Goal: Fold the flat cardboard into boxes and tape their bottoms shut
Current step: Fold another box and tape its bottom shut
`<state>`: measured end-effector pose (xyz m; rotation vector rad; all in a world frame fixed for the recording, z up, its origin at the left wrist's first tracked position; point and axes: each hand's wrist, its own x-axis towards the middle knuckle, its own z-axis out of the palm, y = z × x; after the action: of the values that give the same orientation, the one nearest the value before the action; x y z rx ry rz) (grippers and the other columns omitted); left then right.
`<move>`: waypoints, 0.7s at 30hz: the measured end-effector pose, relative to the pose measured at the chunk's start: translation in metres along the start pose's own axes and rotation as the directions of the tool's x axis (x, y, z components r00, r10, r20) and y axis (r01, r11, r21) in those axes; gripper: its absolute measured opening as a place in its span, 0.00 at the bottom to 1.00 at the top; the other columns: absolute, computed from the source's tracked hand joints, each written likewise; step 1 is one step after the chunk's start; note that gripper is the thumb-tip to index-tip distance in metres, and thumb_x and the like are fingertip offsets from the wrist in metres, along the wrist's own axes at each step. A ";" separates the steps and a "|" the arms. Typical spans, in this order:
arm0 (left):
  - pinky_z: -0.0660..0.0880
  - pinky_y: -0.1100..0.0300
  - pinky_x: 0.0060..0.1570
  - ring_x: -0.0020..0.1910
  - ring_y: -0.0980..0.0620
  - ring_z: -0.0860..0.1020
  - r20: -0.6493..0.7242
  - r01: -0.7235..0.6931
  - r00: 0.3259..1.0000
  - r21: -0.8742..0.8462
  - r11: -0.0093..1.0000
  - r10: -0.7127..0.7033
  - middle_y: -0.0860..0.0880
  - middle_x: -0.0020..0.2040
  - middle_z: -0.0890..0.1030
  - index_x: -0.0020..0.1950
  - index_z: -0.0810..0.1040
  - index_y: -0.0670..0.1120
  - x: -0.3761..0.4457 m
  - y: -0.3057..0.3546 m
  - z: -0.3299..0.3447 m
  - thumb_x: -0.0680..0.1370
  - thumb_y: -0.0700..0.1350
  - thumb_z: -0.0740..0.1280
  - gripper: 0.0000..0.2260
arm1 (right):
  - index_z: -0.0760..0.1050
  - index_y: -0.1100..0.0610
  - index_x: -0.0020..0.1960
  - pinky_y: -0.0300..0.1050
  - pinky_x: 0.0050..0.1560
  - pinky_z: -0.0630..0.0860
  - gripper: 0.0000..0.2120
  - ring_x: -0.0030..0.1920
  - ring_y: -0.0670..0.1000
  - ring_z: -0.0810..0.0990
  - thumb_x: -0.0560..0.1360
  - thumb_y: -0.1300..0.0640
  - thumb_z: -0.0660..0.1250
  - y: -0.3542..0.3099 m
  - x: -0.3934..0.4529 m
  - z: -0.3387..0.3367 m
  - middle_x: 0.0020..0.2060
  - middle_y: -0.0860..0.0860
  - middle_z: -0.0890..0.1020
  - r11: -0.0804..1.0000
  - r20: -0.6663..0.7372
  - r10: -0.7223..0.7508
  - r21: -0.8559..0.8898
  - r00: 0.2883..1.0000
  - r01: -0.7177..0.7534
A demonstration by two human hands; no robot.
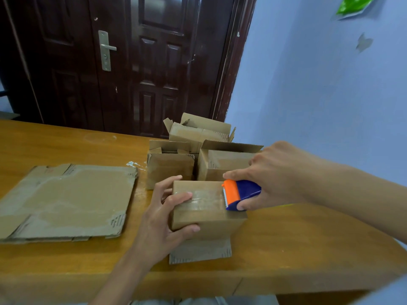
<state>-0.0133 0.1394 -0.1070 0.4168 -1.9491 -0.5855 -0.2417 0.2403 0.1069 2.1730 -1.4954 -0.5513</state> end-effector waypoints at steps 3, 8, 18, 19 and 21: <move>0.81 0.62 0.56 0.74 0.54 0.68 -0.005 -0.005 1.000 0.017 1.000 0.005 0.49 0.79 0.61 0.71 0.72 0.57 0.002 0.003 0.001 0.78 0.67 0.67 0.25 | 0.58 0.37 0.81 0.45 0.40 0.70 0.39 0.51 0.51 0.81 0.75 0.20 0.46 0.000 0.001 -0.001 0.54 0.44 0.84 1.000 -0.004 -0.005 -0.005 1.000 0.005; 0.81 0.58 0.58 0.75 0.55 0.66 0.003 -0.031 1.000 0.065 0.997 0.031 0.49 0.81 0.60 0.73 0.71 0.60 0.001 0.004 -0.002 0.79 0.67 0.66 0.24 | 0.56 0.36 0.82 0.45 0.40 0.70 0.40 0.51 0.51 0.80 0.74 0.19 0.45 -0.001 -0.003 0.000 0.55 0.44 0.83 1.000 0.008 0.003 0.007 1.000 -0.003; 0.71 0.37 0.72 0.82 0.42 0.62 0.236 -0.291 0.953 0.538 0.791 0.190 0.45 0.83 0.65 0.63 0.82 0.48 0.017 0.015 -0.025 0.81 0.63 0.68 0.21 | 0.56 0.38 0.82 0.46 0.39 0.70 0.40 0.50 0.51 0.80 0.75 0.20 0.46 -0.007 0.000 0.000 0.53 0.45 0.84 1.000 0.028 0.021 0.004 0.999 -0.021; 0.69 0.38 0.75 0.82 0.42 0.63 0.260 -0.327 0.943 0.597 0.733 0.208 0.46 0.81 0.68 0.64 0.83 0.48 0.021 0.019 -0.025 0.82 0.62 0.66 0.21 | 0.56 0.37 0.82 0.45 0.40 0.72 0.40 0.50 0.51 0.80 0.75 0.20 0.45 -0.006 0.000 0.000 0.53 0.45 0.84 1.000 0.027 0.023 0.001 0.999 -0.023; 0.69 0.40 0.75 0.79 0.43 0.69 0.314 -0.390 0.920 0.660 0.642 0.236 0.47 0.77 0.74 0.69 0.82 0.48 0.023 0.026 -0.018 0.85 0.61 0.61 0.22 | 0.56 0.36 0.82 0.45 0.39 0.71 0.40 0.50 0.51 0.81 0.74 0.20 0.45 -0.008 0.001 -0.001 0.53 0.45 0.84 1.000 0.036 0.021 -0.001 0.999 -0.021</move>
<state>-0.0082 0.1446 -0.0685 0.4834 -2.3357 0.4251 -0.2353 0.2419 0.1032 2.1551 -1.5350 -0.5864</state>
